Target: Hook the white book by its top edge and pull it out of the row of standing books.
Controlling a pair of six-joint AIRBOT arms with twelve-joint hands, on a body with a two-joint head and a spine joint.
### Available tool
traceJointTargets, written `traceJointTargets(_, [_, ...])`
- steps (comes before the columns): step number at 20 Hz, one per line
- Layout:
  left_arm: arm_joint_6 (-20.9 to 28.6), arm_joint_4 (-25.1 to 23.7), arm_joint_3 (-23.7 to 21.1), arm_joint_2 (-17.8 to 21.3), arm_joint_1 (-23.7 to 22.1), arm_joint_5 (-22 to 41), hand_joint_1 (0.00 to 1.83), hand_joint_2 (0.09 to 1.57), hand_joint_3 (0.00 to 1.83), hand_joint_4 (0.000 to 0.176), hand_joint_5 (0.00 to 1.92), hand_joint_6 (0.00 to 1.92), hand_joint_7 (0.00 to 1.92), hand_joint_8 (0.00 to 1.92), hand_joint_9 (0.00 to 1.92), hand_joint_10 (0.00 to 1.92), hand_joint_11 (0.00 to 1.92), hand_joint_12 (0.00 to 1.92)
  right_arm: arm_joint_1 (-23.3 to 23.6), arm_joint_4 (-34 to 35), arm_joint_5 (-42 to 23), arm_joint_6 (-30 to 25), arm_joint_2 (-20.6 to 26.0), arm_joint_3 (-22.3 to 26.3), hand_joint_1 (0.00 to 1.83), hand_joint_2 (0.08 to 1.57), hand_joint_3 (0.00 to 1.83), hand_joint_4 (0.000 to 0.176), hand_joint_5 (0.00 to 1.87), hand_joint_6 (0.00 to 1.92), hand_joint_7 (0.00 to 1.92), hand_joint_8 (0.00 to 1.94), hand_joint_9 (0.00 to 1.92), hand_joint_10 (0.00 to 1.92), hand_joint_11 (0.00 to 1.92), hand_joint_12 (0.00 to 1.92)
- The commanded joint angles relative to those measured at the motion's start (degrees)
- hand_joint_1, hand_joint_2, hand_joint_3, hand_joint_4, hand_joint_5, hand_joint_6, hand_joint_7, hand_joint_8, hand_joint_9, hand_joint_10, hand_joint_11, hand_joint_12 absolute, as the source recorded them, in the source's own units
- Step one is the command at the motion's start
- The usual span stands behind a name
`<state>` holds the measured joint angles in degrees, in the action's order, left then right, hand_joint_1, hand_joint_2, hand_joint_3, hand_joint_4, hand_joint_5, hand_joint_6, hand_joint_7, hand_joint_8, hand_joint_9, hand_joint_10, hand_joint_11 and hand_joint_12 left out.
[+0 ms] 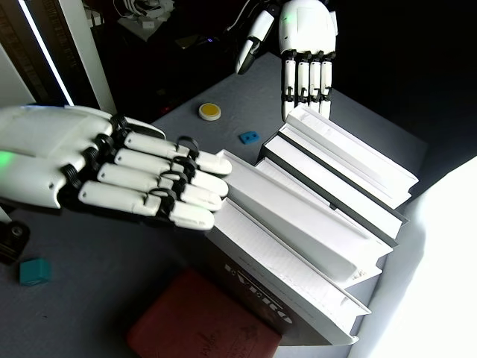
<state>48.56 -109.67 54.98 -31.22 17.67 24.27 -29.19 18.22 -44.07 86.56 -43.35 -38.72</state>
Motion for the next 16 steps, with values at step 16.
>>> traceJointTargets(16, [0.27,1.92,0.26,0.0,-0.6,-1.67,0.0,1.14,0.0,0.0,0.0,0.0,0.0,0.0,0.0,0.0,0.0,0.0,-7.49,-2.16,-4.6,1.29,6.86,11.11,0.01,1.17,0.0,0.0,0.06,0.01,0.04,0.01,0.01,0.0,0.0,0.0])
